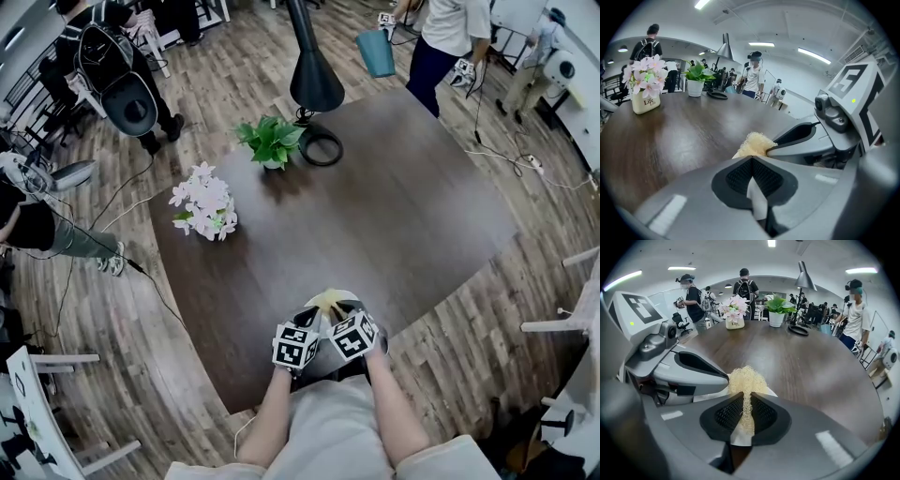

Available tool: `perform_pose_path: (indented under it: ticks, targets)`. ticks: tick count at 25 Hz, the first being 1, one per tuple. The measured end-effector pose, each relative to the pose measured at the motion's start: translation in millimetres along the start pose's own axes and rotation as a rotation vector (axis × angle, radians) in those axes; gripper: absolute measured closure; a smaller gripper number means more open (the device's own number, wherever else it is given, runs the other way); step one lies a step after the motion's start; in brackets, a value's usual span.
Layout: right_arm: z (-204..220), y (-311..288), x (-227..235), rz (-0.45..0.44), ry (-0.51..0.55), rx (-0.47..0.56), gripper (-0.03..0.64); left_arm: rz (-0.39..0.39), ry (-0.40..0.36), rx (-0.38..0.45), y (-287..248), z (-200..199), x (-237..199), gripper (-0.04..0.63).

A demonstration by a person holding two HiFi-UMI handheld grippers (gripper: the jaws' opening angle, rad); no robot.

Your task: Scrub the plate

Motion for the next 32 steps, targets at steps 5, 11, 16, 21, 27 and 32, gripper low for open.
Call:
perform_pose_path:
  ticks: [5, 11, 16, 21, 27, 32]
  targets:
    - [4, 5, 7, 0.021, -0.015, -0.002, 0.548, 0.017, -0.020, -0.002, -5, -5, 7, 0.594]
    - [14, 17, 20, 0.057, -0.048, -0.002, 0.548, 0.040, -0.063, -0.001, -12, -15, 24, 0.594]
    - [24, 24, 26, 0.075, -0.080, 0.002, 0.548, 0.061, -0.087, -0.001, -14, -19, 36, 0.594]
    - [28, 27, 20, 0.078, -0.084, 0.004, 0.548, 0.072, -0.089, -0.006, -10, -17, 39, 0.594]
    - [34, 31, 11, 0.083, -0.091, 0.004, 0.548, 0.079, -0.080, -0.014, -4, -10, 44, 0.594]
    - [39, 32, 1, 0.083, -0.091, 0.006, 0.548, 0.078, -0.076, -0.015, 0, 2, 45, 0.594]
Point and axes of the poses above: the fingertips, and each gripper's own axes: y backward along the fingers, x to its right, z out of its underside, the point moved 5 cm from there along y, backward along the fingers, and after that the axes turned 10 degrees about -x, right-handed, at the moved point
